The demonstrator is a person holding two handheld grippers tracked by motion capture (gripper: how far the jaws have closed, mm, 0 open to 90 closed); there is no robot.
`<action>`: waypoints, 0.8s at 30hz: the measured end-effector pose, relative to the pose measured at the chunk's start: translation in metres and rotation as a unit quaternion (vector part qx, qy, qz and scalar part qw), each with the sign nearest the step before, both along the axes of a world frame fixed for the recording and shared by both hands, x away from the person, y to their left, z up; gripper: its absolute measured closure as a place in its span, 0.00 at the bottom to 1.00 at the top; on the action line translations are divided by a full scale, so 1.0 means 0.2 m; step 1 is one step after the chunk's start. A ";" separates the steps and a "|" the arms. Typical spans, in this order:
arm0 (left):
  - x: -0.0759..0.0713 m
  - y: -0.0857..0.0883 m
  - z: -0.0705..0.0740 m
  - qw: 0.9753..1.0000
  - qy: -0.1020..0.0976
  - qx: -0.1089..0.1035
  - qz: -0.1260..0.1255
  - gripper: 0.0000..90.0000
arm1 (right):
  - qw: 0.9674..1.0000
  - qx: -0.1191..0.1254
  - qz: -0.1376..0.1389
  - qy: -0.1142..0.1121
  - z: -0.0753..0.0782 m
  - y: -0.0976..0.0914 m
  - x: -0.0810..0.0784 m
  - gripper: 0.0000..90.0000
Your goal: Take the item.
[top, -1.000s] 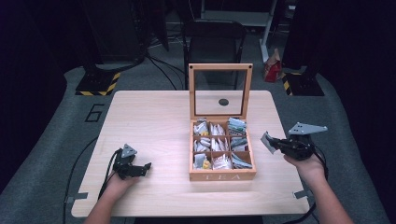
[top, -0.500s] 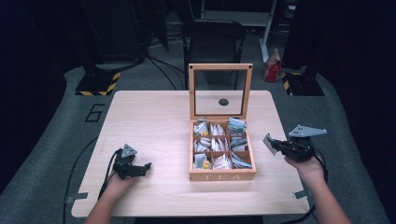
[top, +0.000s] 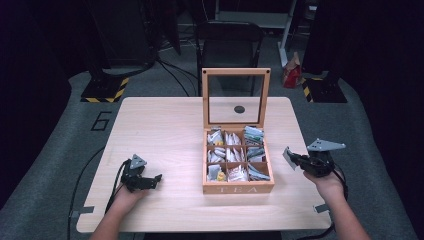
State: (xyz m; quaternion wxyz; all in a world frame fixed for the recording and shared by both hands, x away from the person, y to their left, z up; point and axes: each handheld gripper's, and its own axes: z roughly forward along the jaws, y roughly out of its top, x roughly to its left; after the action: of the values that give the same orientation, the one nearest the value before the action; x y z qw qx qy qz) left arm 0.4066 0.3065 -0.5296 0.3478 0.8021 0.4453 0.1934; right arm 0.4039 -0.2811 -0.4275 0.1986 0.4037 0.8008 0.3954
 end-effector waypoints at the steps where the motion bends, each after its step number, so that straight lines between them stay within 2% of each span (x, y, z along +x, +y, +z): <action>1: 0.00 0.00 0.00 1.000 -0.001 0.000 0.000 0.10 | 1.000 0.000 -0.002 0.002 -0.01 0.00 0.00 0.99; 24: 0.00 0.00 0.00 1.000 -0.001 0.000 0.000 0.10 | 1.000 -0.015 -0.019 0.007 -0.17 0.01 0.01 0.99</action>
State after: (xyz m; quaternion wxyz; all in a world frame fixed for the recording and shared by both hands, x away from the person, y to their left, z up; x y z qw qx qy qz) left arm 0.4066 0.3065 -0.5296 0.3480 0.8021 0.4448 0.1941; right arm 0.4057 -0.2789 -0.4612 0.2062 0.4188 0.8002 0.3764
